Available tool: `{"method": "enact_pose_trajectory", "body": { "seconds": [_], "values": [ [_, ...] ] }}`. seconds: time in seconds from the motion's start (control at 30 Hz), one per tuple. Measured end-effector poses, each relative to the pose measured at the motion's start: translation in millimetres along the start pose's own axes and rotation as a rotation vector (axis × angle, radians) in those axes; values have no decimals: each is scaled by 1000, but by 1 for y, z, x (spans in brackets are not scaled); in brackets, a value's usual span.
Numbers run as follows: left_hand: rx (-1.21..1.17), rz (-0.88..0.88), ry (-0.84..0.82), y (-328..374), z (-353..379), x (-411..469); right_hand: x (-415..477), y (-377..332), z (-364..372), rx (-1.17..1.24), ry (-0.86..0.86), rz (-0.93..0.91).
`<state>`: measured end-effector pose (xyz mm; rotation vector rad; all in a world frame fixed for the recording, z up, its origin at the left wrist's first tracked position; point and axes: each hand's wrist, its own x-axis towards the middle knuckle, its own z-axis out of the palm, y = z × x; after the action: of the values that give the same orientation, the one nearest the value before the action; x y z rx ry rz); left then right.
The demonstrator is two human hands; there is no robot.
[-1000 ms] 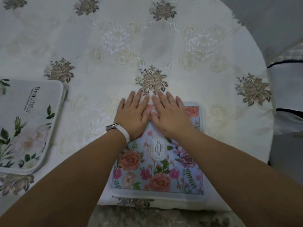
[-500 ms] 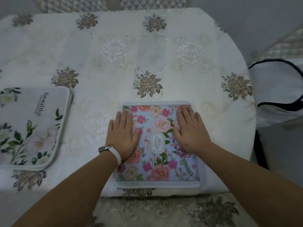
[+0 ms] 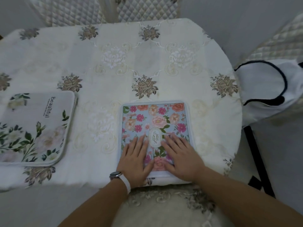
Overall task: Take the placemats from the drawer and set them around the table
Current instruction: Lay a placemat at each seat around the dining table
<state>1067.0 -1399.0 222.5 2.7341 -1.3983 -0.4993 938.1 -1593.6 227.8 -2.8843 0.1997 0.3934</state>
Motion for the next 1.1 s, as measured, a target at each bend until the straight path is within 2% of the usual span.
{"method": "enact_pose_trajectory", "body": {
  "seconds": [0.23, 0.37, 0.47, 0.67, 0.8, 0.93, 1.1],
  "values": [
    [-65, -176, -14, -46, -7, -21, -7, 40, -10, 66, 4, 310],
    [-81, -236, -65, -72, -21, -31, -16, 39, -24, 104, -71, 377],
    [-122, -220, -62, -85, -38, -43, -28, 29, -35, 112, -40, 398],
    [-404, -279, 166, -98, -71, -72, -35, -20, -61, 102, 68, 335],
    [-320, -168, 261, -114, -85, -88, -19, -63, -84, 95, 134, 256],
    [-205, -91, 283, -136, -98, -106, -6, -103, -107, 67, 151, 190],
    [-91, -91, 287, -152, -113, -133, -6, -133, -127, -38, 171, 29]
  ]
}}
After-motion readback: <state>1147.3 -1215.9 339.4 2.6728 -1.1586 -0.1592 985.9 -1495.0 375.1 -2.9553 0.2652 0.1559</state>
